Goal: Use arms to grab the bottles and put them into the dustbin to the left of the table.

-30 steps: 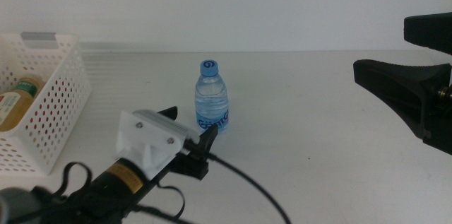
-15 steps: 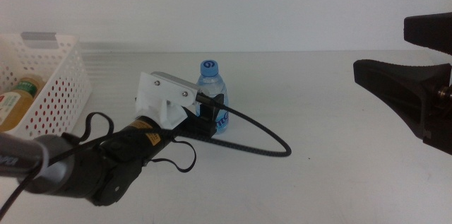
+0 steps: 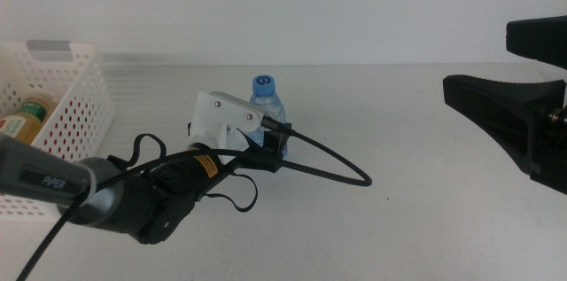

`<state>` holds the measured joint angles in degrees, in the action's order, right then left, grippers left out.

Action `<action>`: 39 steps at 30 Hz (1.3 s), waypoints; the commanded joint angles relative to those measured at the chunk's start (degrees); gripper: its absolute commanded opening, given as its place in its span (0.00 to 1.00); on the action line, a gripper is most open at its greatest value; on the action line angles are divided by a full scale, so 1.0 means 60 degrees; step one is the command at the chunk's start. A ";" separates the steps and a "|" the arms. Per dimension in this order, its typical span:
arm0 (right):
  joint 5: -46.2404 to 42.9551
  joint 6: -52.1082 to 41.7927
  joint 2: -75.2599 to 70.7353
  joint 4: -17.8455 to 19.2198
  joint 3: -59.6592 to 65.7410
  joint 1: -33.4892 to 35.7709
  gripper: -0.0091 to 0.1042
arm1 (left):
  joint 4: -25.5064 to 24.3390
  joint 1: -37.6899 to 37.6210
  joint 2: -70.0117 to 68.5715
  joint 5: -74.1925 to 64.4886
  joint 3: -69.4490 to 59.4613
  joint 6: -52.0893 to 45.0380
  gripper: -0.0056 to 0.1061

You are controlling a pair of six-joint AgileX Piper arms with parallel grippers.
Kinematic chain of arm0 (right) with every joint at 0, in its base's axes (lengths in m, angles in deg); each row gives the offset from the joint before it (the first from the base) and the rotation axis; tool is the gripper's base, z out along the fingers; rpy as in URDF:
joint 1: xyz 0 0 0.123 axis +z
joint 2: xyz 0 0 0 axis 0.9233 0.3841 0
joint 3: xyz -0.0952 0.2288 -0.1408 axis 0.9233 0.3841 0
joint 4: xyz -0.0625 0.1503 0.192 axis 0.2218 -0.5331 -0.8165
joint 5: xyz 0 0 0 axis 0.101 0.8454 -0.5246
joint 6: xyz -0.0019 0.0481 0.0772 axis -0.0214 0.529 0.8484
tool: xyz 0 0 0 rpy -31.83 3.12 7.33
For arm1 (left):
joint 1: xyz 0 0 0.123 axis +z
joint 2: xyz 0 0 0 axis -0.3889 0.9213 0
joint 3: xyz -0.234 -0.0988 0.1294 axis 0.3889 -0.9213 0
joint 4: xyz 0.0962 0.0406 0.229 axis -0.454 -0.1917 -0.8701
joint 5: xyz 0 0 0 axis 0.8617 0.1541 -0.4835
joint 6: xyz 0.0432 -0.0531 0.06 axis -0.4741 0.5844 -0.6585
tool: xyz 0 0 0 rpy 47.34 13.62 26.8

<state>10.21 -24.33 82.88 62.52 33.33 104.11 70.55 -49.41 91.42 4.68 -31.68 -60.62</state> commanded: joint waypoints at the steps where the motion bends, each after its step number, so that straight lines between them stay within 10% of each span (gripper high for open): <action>1: -0.0701 -0.0084 -0.0022 0.0078 -0.0230 0.0030 0.66 | 0.0121 0.0004 -0.0270 0.0697 0.0338 0.0170 0.86; 18: -0.0689 -0.0084 -0.0022 0.0078 -0.0230 0.0030 0.66 | 0.0726 0.0004 0.0786 0.0760 0.1409 0.0150 0.82; 29: -0.0689 -0.0084 -0.0022 0.0078 -0.0230 0.0030 0.66 | 0.0469 0.0005 -0.0086 0.0646 0.0891 0.0220 0.07; 39: -0.0689 -0.0084 -0.0022 0.0078 -0.0230 0.0030 0.66 | 0.1139 0.0005 -0.3130 -0.0408 -0.1033 -0.0519 0.01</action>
<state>10.21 -24.33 82.88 62.52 33.33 104.11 76.43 -49.41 78.35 -2.30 -38.30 -63.62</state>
